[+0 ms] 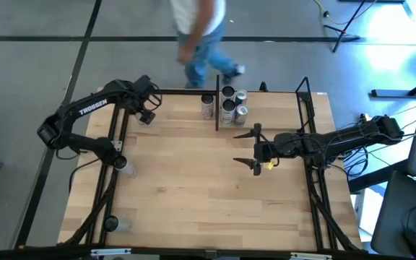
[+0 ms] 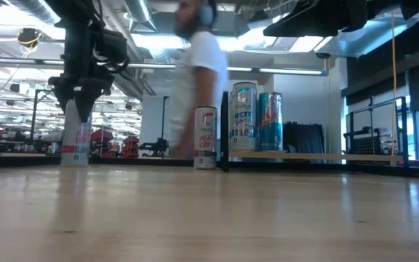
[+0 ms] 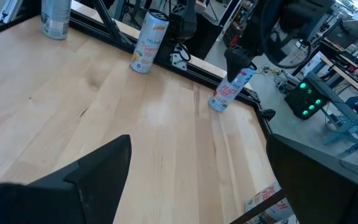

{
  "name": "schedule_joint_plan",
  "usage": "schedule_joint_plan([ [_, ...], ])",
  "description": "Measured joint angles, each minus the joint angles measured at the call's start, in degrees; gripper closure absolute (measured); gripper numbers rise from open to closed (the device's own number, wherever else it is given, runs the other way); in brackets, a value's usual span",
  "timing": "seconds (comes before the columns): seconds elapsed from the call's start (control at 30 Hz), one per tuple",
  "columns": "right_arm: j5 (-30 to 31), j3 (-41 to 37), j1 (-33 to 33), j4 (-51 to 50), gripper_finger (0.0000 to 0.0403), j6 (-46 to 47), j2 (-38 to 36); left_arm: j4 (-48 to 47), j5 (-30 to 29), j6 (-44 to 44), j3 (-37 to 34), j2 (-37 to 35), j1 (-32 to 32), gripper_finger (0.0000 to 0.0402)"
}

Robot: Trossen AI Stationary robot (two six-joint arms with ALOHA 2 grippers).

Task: Place canned beverage on shelf
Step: Put the top left black soda can on the shelf

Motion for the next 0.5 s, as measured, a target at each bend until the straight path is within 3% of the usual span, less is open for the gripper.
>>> schedule_joint_plan([
  [0.23,-0.01,0.00,0.00,-0.04,0.0042,0.00,0.00,0.77,-0.05,3.28,0.15,0.81,-1.99,0.0192],
  [0.5,-0.47,0.00,0.00,-0.07,0.0042,0.77,0.00,1.00,0.86,9.18,1.05,0.83,-12.26,0.0198],
])
